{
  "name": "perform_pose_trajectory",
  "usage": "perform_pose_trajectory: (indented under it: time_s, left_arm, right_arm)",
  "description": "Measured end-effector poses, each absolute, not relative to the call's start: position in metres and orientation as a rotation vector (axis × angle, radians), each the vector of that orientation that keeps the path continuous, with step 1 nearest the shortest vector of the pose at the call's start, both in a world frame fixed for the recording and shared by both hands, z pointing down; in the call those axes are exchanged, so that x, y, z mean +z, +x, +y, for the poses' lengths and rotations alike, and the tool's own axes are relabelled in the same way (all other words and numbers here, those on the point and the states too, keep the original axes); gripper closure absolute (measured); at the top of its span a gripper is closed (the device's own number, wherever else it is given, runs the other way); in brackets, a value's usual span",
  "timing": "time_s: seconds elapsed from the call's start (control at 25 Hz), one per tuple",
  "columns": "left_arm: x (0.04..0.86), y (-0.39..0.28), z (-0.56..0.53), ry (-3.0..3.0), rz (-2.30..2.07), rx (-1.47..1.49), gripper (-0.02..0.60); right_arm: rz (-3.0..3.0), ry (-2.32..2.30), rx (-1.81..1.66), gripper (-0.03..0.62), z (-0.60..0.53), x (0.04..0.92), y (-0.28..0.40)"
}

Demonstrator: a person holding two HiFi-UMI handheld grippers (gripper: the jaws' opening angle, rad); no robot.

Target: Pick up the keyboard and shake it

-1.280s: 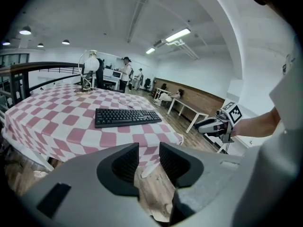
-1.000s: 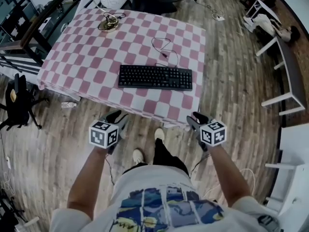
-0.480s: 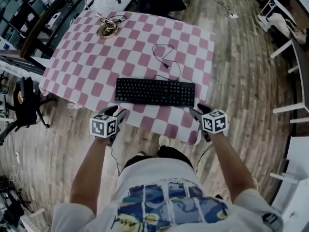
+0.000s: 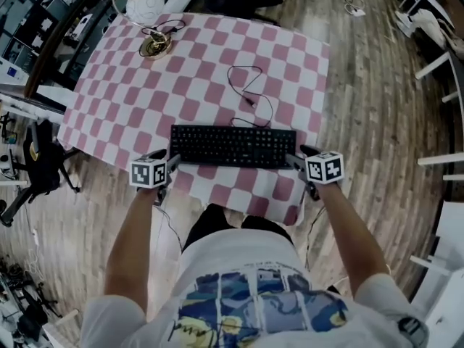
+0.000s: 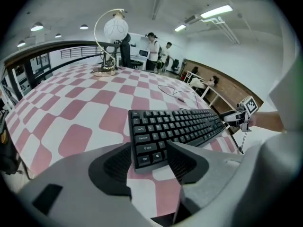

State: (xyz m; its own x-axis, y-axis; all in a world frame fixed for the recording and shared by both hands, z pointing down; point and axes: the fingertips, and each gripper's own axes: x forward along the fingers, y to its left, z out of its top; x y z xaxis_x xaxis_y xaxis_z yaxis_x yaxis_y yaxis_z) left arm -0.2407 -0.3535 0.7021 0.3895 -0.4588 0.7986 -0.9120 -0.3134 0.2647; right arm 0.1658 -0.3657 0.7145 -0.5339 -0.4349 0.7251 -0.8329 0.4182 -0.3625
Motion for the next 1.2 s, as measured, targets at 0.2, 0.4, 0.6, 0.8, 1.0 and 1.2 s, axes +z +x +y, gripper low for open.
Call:
perform_pose_trajectory:
  time_s: [0.2, 0.4, 0.6, 0.8, 1.0, 1.2]
  left_arm:
    - [0.721, -0.240, -0.377, 1.908, -1.118, 0.792, 0.343]
    - [0.729, -0.237, -0.392, 1.911, -1.054, 0.773, 0.321]
    - [0.738, -0.231, -0.394, 1.894, -0.982, 0.726, 0.293]
    - [0.742, -0.229, -0.396, 1.868, -0.959, 0.699, 0.290]
    - [0.741, -0.232, -0.393, 1.848, -1.011, 0.684, 0.290]
    - [0.732, -0.229, -0.392, 1.859, -1.042, 0.664, 0.292]
  right_arm:
    - [-2.112, 1.043, 1.030, 0.286, -0.378, 0.723, 0.159]
    - [-2.073, 1.024, 1.068, 0.265, -0.380, 0.733, 0.151]
    - [-2.053, 1.024, 1.077, 0.258, -0.378, 0.740, 0.146]
    - [-2.047, 1.033, 1.070, 0.273, -0.380, 0.740, 0.142]
    - [-2.027, 1.055, 1.061, 0.282, -0.376, 0.741, 0.141]
    - [-2.033, 1.054, 1.003, 0.287, -0.377, 0.732, 0.145]
